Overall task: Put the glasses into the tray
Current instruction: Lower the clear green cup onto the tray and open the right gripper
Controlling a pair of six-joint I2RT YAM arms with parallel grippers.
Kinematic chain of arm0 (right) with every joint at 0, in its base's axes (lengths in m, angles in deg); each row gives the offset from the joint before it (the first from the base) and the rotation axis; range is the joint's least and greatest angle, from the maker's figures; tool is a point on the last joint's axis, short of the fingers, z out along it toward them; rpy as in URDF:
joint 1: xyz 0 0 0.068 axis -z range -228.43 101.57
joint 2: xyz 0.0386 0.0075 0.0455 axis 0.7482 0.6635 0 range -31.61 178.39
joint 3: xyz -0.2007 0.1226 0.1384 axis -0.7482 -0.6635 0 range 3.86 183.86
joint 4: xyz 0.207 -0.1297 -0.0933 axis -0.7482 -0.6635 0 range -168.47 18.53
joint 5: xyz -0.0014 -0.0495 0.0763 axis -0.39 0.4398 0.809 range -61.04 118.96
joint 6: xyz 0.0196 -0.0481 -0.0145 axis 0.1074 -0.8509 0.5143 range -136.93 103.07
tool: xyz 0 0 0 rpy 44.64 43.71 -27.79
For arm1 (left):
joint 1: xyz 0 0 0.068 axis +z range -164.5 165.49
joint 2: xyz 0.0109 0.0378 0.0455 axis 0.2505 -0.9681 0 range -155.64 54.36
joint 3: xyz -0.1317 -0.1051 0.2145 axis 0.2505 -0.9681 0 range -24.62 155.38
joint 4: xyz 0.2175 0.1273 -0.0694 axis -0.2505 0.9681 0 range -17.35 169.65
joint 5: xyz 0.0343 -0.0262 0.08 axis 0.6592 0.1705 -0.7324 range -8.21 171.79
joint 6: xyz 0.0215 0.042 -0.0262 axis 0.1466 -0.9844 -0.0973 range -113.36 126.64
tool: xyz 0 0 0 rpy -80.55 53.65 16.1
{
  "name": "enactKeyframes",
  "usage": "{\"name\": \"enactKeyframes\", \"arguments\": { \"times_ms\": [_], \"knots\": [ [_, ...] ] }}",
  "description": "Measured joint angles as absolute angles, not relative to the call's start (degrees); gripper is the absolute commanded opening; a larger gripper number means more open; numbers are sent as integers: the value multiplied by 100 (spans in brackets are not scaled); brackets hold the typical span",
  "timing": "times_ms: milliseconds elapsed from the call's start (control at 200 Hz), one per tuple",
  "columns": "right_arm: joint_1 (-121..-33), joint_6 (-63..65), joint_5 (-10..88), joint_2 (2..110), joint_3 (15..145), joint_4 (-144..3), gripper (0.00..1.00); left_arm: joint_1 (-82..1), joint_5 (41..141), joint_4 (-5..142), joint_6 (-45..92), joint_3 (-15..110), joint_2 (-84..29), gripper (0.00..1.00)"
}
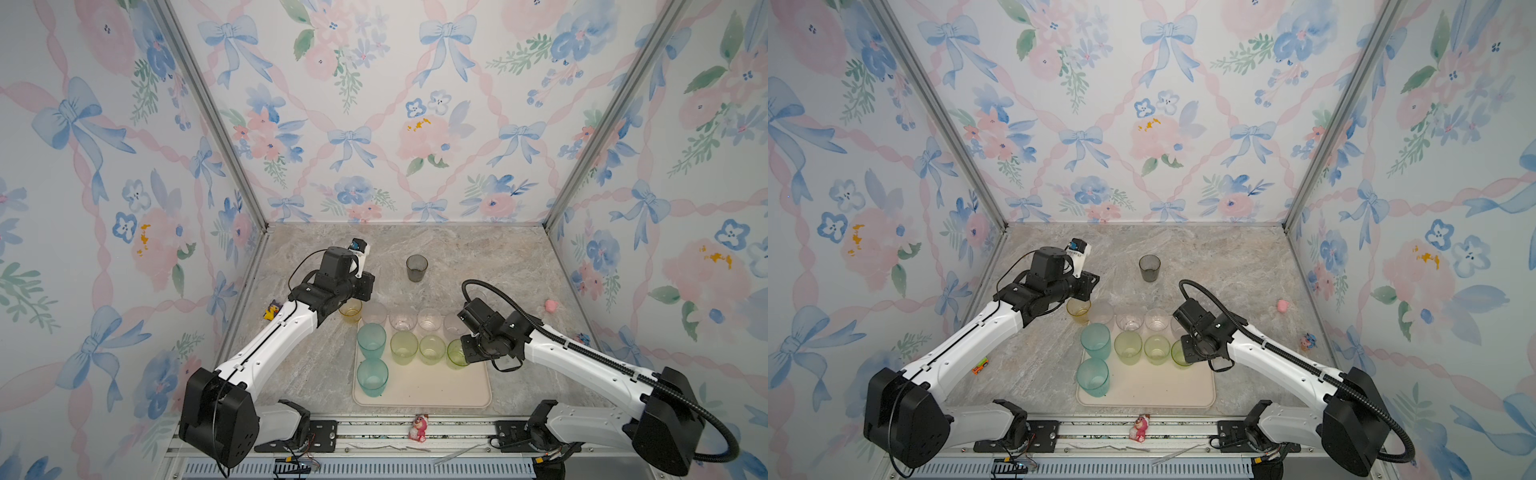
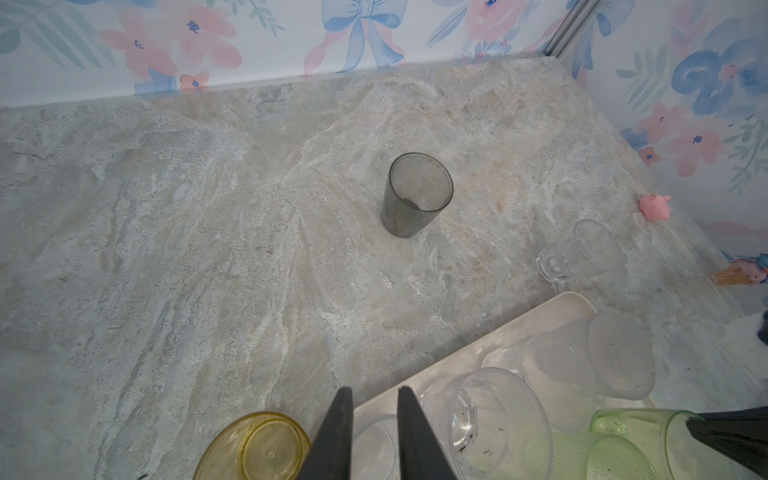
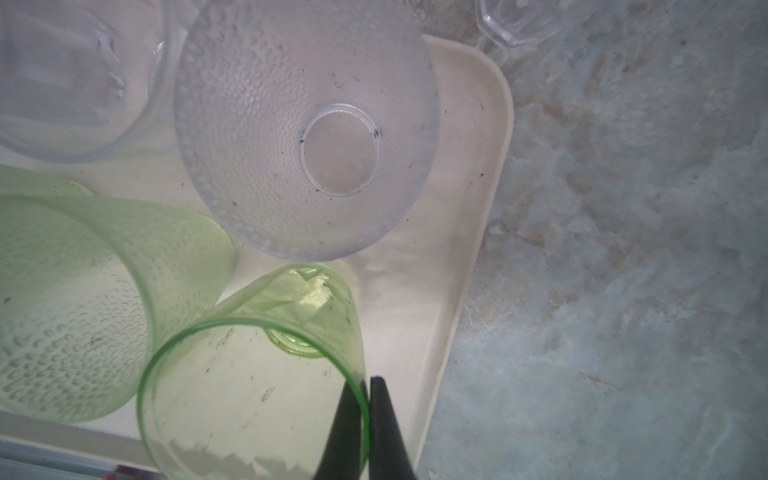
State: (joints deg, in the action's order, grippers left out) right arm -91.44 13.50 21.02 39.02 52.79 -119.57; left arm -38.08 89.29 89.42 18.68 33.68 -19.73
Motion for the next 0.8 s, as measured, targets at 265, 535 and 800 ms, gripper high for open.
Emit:
{"name": "enactKeyframes", "arguments": {
  "times_ms": [265, 535, 800],
  "knots": [
    [-9074, 1306, 2124, 3948, 5220, -11937, 7, -3803, 8932, 8944, 1868, 3368, -2069, 23],
    [-9047, 1243, 2128, 4066, 5220, -11876, 14, -3803, 8932, 8944, 1863, 3368, -2071, 24],
    [-9047, 1223, 2126, 4079, 5220, -11876, 22, -3797, 8929, 8944, 1826, 3368, -2071, 26]
  ]
}}
